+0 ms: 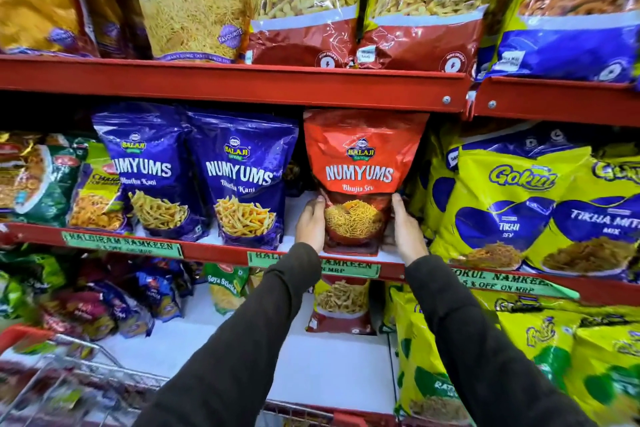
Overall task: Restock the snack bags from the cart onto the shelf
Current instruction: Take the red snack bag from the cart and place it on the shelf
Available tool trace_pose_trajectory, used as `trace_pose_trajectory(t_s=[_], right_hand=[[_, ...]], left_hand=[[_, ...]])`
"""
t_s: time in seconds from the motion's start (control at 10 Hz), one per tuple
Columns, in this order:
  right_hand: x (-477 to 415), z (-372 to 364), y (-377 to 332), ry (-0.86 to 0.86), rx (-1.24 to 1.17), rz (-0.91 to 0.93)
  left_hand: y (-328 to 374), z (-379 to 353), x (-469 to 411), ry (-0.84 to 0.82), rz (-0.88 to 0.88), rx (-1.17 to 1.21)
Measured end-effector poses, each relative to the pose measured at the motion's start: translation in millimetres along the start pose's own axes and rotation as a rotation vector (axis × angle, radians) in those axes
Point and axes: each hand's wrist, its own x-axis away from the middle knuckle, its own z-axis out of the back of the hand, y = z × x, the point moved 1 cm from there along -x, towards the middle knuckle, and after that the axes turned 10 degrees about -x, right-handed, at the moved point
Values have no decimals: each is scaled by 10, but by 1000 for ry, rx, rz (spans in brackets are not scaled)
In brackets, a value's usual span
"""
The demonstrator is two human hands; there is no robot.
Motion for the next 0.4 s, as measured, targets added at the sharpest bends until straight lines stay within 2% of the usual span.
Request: trace_pose_trajectory(t_s=[0.1, 0.3, 0.4], right_hand=[[183, 45, -23, -5, 70, 59], [361, 36, -53, -56, 77, 70], [367, 118, -2, -59, 45, 38]], left_hand=[[-39, 26, 140, 23, -55, -46], [11, 86, 272, 2, -52, -163], [22, 146, 435, 84, -158, -208]])
